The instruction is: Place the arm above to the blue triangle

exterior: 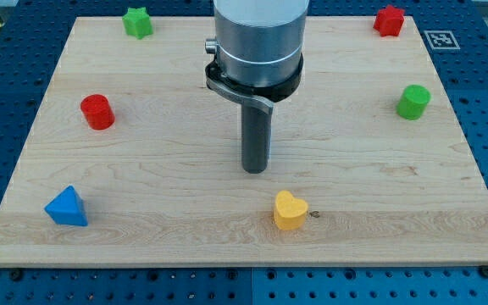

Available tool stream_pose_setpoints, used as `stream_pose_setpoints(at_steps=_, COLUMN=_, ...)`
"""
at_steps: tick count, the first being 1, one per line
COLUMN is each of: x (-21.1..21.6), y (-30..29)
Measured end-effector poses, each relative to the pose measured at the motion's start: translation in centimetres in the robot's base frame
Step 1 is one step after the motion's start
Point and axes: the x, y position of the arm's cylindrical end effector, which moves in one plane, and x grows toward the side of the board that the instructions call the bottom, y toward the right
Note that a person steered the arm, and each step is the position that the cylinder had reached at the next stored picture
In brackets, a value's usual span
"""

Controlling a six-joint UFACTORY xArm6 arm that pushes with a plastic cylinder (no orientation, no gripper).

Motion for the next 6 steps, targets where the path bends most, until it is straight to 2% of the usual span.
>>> stream_pose_setpoints(at_steps=1, x=1.2, y=-0.1)
stream_pose_setpoints(at_steps=2, x=2.6, y=-5.2)
stream_pose_setpoints(at_steps=5, x=2.1, y=-8.7)
stream_pose_setpoints(at_steps=6, x=0.1, y=-13.2)
